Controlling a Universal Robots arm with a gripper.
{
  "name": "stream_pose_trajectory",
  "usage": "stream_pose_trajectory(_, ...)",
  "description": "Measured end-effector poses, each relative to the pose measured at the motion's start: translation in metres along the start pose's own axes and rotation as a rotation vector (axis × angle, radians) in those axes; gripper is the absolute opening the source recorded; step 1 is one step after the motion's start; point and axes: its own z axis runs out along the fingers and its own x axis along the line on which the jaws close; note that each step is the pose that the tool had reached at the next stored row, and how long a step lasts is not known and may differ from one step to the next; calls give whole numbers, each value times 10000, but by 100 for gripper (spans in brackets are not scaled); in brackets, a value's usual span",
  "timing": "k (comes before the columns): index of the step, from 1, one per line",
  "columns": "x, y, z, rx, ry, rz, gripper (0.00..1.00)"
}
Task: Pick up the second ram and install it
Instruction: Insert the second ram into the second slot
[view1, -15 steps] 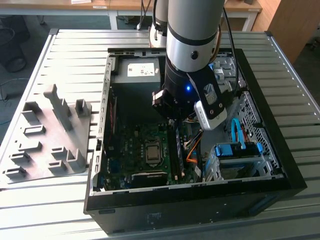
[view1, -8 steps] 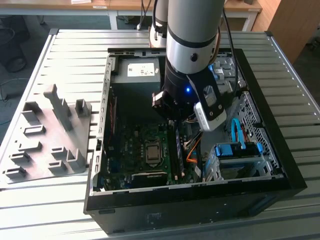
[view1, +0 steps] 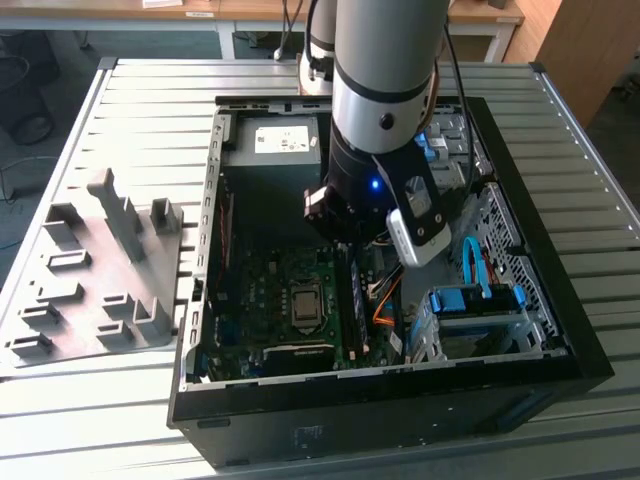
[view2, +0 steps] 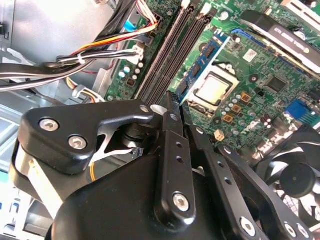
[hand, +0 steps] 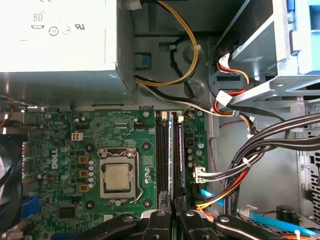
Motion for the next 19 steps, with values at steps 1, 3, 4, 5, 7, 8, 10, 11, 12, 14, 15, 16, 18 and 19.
stream_pose_trajectory(1,0,0,4,0,0,0,14)
stream_pose_trajectory(3,1,-1,12,-1,0,1,14)
stream_pose_trajectory(4,1,-1,16,0,0,0,14)
stream_pose_trajectory(5,1,-1,19,0,0,0,14)
stream_pose_trajectory(7,1,-2,27,0,0,0,14)
stream_pose_trajectory(8,1,-2,30,-1,0,0,14)
stream_pose_trajectory(10,1,-3,37,-1,0,1,14)
stream_pose_trajectory(11,1,-3,41,-1,0,0,14)
stream_pose_trajectory(12,1,-3,44,-1,0,0,14)
stream_pose_trajectory(14,2,-4,50,-1,0,1,14)
stream_pose_trajectory(15,2,-4,53,0,0,1,14)
stream_pose_trajectory(16,2,-4,57,0,0,0,14)
stream_pose_trajectory(18,2,-5,64,-2,-1,0,14)
stream_pose_trajectory(19,2,-5,66,-1,0,1,14)
